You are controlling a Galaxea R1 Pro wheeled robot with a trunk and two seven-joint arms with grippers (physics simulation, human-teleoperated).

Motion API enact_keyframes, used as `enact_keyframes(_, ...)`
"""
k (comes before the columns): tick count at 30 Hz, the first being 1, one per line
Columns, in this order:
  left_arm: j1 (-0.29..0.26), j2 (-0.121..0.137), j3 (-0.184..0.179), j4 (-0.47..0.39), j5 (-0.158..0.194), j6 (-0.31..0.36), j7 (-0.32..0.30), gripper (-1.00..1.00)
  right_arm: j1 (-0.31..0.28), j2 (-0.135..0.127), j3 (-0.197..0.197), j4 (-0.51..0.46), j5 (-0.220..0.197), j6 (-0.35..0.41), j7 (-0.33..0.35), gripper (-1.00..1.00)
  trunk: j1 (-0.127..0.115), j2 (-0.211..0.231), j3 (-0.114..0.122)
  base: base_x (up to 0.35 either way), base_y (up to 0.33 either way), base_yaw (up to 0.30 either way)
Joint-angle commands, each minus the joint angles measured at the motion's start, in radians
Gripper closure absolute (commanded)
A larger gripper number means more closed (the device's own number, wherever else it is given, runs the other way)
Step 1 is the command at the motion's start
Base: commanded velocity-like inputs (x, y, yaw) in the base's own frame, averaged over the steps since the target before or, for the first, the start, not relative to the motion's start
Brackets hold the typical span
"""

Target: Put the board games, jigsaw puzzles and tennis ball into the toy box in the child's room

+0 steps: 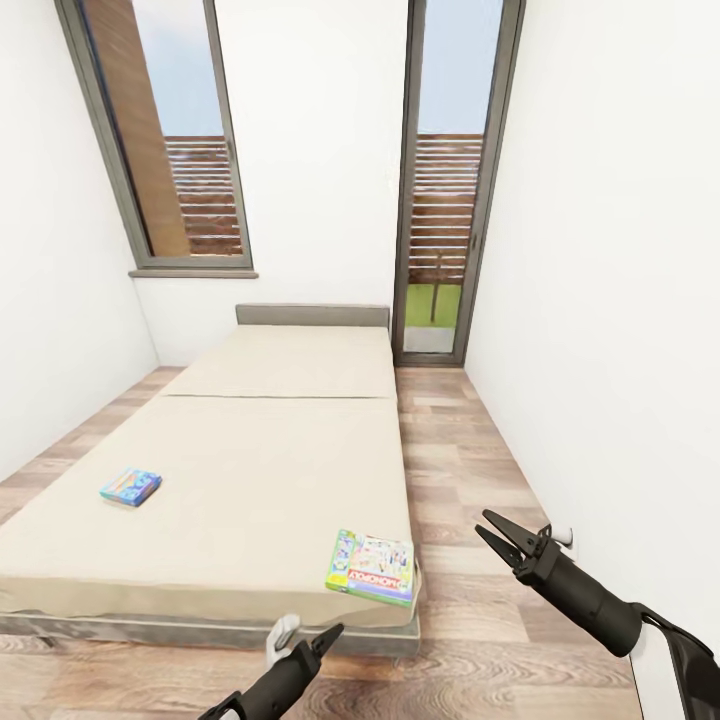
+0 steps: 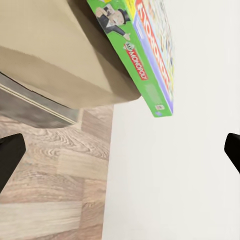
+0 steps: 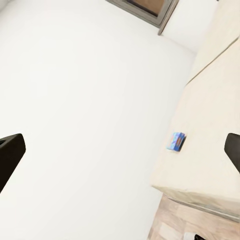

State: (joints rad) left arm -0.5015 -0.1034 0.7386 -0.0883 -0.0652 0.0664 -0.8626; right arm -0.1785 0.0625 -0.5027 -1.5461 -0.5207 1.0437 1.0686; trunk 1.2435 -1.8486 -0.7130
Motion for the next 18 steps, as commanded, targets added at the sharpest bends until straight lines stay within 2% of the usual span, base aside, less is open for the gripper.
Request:
enact_keyframes(1, 0.0, -0.001, 0.008, -0.002, -0.007, 0.007, -0.004, -1.0, -0.001, 0.001, -0.002, 0.0, 0.004, 0.003, 0.005, -1.0, 0.0, 0.0, -0.001, 0.053, -0.012, 0.0)
enact_keyframes(8, 0.0, -0.001, 0.008, -0.002, -0.007, 0.007, -0.003, -1.0, -0.001, 0.001, -0.002, 0.0, 0.004, 0.003, 0.005, -1.0, 0.0, 0.0, -0.001, 0.023, -0.025, 0.0)
enact_keyframes(18, 0.0, -0.005, 0.008, -0.002, -0.007, 0.007, -0.003, -1.0, -0.001, 0.001, -0.002, 0.0, 0.004, 0.003, 0.005, -1.0, 0.0, 0.0, -0.001, -0.022, -0.163, 0.0)
